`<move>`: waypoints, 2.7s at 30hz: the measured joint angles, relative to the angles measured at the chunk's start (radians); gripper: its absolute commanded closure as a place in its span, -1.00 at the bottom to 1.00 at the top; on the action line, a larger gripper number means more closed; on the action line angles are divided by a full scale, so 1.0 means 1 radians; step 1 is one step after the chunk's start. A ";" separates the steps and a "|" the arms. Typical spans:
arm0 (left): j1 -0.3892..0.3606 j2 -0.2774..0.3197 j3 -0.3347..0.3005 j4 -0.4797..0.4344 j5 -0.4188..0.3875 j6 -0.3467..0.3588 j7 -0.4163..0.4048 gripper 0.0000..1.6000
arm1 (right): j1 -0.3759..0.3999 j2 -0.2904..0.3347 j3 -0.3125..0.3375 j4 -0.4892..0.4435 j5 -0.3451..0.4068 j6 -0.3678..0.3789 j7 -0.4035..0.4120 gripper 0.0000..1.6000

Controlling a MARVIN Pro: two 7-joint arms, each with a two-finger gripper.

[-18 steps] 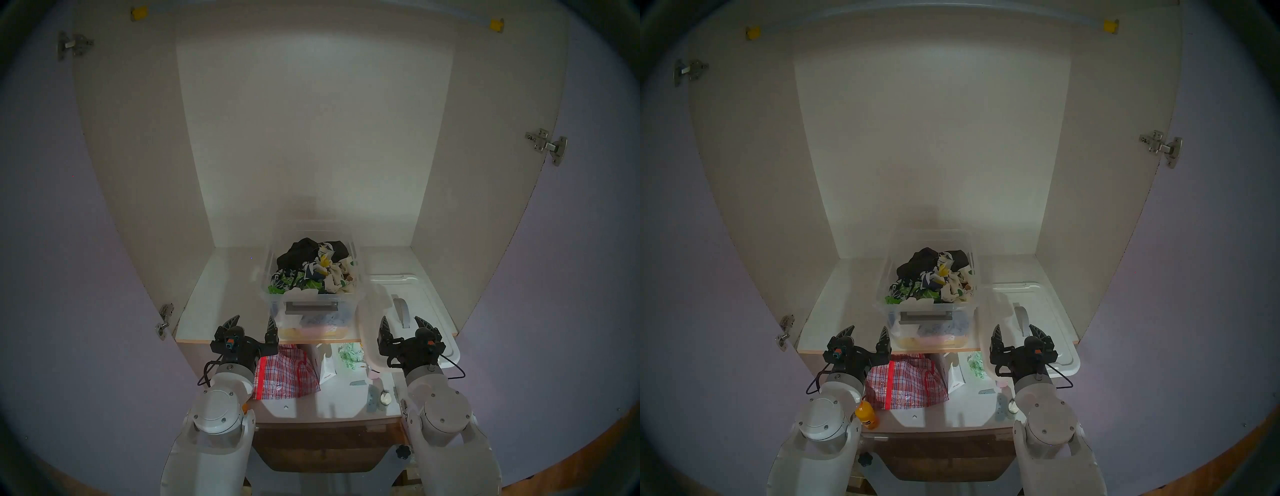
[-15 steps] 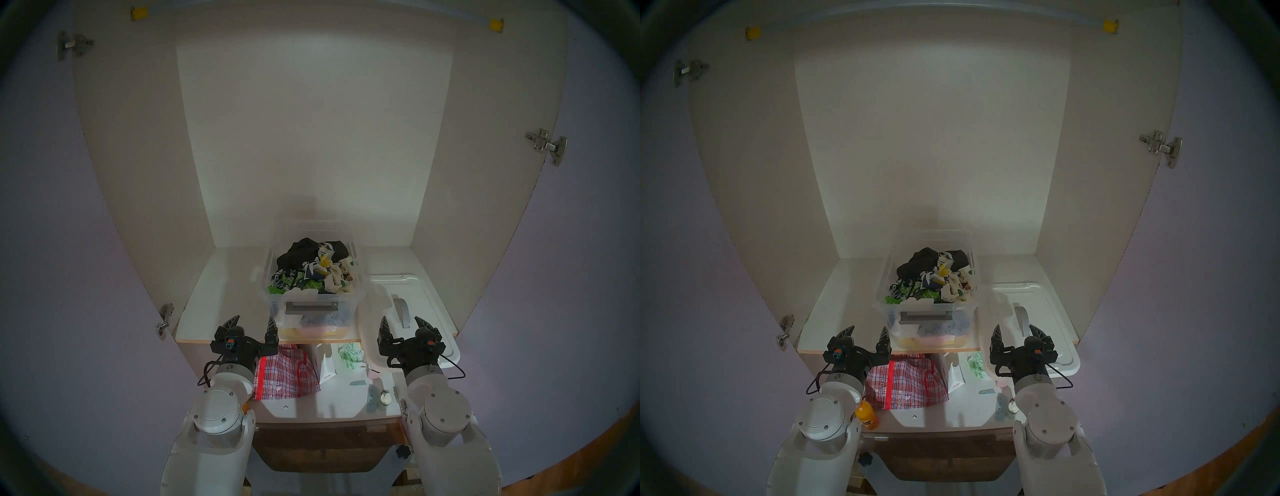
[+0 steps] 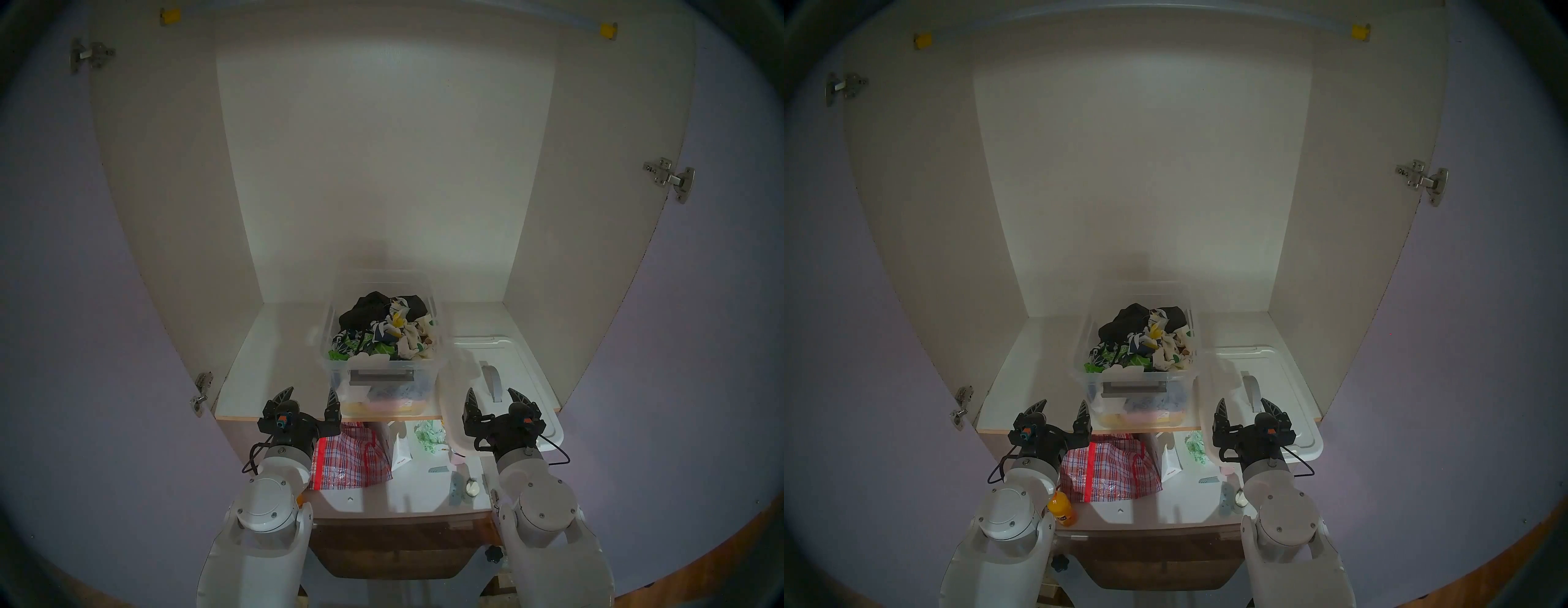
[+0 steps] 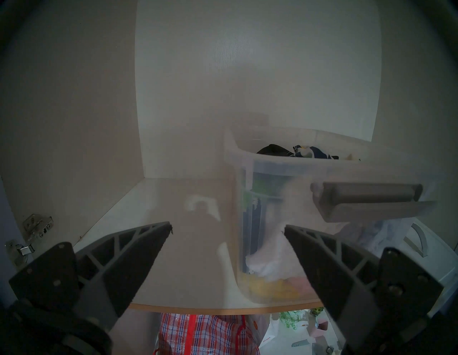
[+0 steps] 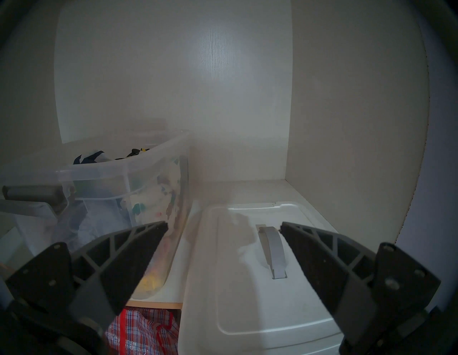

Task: Take clothing out of the storage bin and put the lid back on the bin

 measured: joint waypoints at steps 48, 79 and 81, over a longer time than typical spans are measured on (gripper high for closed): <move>0.009 0.010 -0.003 -0.003 -0.001 0.000 -0.002 -1.00 | 0.013 0.062 0.011 0.088 -0.085 -0.100 -0.040 -1.00; -0.030 0.162 -0.043 -0.029 -0.063 0.042 -0.087 -1.00 | 0.015 0.059 0.011 0.093 -0.092 -0.107 -0.047 -1.00; -0.049 0.171 -0.036 -0.028 -0.068 0.052 -0.103 -1.00 | 0.015 0.058 0.011 0.093 -0.092 -0.107 -0.047 -1.00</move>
